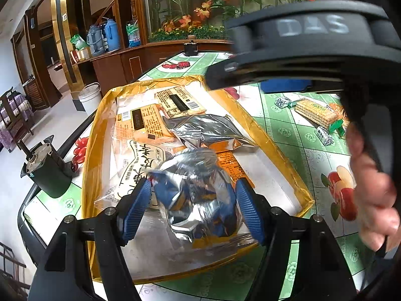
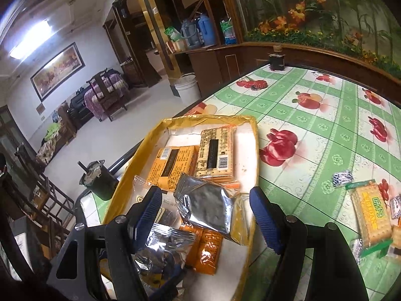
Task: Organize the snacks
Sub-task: 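Lower both foil bags into the tray and open both grippers, then move both grippers back to the snack pile on the table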
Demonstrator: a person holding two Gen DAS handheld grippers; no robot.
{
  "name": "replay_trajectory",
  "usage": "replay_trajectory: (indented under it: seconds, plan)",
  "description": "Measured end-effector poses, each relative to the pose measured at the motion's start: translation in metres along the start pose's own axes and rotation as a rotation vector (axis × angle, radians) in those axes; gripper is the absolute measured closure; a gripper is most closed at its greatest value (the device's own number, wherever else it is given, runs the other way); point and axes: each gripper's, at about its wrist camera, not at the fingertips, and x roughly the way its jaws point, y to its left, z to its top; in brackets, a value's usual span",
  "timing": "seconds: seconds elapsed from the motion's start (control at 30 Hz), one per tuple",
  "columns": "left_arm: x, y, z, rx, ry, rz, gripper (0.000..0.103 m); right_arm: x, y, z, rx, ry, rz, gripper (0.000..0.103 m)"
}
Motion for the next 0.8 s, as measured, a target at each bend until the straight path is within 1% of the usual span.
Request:
replay_trajectory:
  seconds: [0.1,0.3,0.4,0.53,0.63,0.8]
  plan:
    - [-0.001,0.003,0.000,-0.010,-0.004,-0.004,0.033,-0.016,-0.014,-0.002,0.024,-0.025,-0.008,0.029]
    - [-0.004,0.004,0.000,-0.007,-0.018,0.008,0.033,-0.050,-0.064,-0.008,0.114,-0.069,-0.040,0.029]
    - [-0.012,0.007,0.003,-0.019,-0.036,-0.011,0.033,-0.068,-0.094,-0.013,0.163,-0.093,-0.083,0.029]
    - [-0.027,0.010,0.014,-0.022,-0.074,-0.025,0.033,-0.098,-0.143,-0.023,0.265,-0.130,-0.147,0.029]
    - [-0.030,0.008,0.022,-0.025,-0.065,-0.073,0.032,-0.119,-0.181,-0.035,0.360,-0.145,-0.210,0.028]
    - [-0.024,-0.014,0.032,-0.024,0.005,-0.206,0.032,-0.137,-0.234,-0.058,0.507,-0.126,-0.279,0.027]
